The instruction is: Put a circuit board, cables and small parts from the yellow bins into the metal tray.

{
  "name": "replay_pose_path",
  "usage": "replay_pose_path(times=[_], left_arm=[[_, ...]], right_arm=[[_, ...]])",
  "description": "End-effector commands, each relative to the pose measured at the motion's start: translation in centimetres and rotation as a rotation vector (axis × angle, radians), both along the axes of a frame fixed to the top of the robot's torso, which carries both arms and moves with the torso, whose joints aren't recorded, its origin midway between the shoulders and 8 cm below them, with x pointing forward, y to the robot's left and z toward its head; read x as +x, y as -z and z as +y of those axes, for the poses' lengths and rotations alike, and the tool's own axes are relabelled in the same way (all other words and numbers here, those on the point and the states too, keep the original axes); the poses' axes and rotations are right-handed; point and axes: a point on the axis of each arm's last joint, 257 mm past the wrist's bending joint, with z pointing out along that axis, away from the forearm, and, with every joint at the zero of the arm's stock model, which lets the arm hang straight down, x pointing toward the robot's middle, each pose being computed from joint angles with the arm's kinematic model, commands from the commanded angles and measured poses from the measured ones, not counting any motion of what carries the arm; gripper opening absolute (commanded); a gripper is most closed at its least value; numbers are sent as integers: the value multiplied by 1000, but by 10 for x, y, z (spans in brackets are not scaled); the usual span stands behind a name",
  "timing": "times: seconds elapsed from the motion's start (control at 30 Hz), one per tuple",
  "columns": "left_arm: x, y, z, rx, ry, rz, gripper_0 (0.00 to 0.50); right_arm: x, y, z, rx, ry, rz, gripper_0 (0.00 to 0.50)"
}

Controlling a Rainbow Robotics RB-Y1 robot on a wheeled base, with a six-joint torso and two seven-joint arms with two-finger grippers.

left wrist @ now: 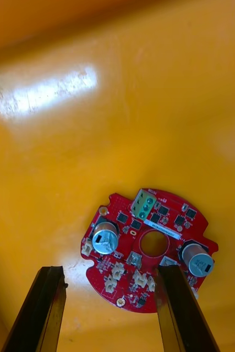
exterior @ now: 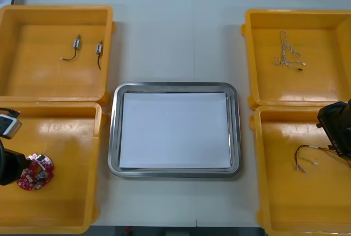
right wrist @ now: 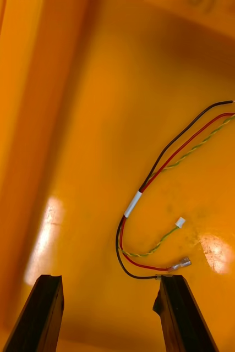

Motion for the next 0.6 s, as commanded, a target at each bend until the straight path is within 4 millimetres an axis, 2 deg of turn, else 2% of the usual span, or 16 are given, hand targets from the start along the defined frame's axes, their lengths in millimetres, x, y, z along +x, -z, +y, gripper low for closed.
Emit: replay_pose_path(times=[0.03, 0.2, 0.6], left_arm=[[21, -37, 4, 93, 103, -69, 475], [34, -44, -6, 119, 153, -84, 477], [34, -41, -12, 262, 379, -49, 474]], right_arm=[[14, -11, -6, 50, 104, -35, 500], [19, -1, -17, 94, 191, -29, 500], [23, 16, -16, 177, 264, -45, 500]])
